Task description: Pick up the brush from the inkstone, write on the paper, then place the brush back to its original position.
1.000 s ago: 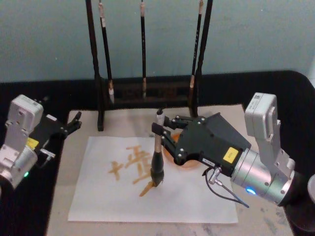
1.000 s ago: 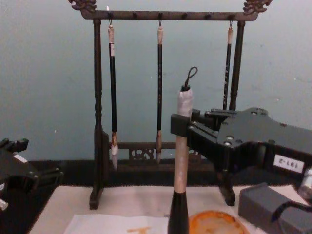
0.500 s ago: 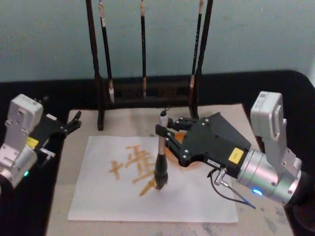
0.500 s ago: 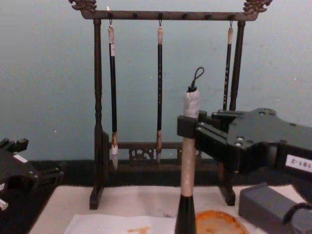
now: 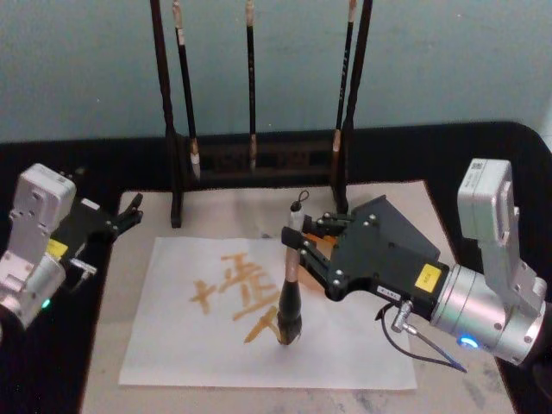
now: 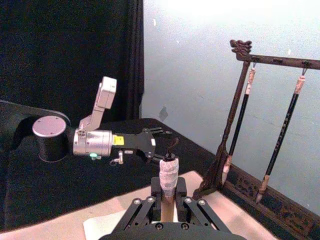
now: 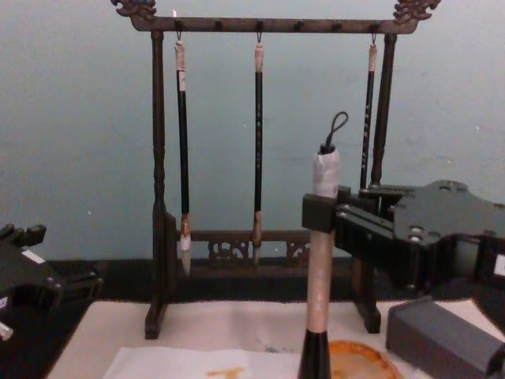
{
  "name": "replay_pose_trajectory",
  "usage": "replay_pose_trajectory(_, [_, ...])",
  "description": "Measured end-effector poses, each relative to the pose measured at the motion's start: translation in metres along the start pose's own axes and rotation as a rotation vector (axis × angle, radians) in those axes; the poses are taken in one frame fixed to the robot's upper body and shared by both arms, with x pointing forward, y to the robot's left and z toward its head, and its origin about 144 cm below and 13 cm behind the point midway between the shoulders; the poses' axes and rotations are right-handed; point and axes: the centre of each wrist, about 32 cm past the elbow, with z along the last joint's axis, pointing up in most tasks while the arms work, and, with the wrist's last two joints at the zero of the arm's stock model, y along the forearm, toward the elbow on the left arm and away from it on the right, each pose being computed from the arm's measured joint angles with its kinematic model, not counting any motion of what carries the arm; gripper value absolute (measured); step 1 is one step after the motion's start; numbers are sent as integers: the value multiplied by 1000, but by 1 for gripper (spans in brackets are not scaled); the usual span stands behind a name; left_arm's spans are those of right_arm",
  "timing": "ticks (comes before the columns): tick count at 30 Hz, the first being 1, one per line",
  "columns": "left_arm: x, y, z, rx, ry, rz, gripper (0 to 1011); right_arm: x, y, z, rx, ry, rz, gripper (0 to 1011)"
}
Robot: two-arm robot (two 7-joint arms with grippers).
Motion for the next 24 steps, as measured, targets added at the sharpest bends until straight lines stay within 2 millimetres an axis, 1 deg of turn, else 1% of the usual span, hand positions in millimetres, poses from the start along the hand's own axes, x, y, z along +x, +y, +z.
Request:
replay_pose_trajectory(15, [0, 0, 0, 0, 0, 0, 1009, 2, -4, 2, 4, 3, 0, 173])
replay_pose_trajectory(24, [0, 0, 0, 0, 0, 0, 1010, 4, 3, 9, 48, 20, -24, 173])
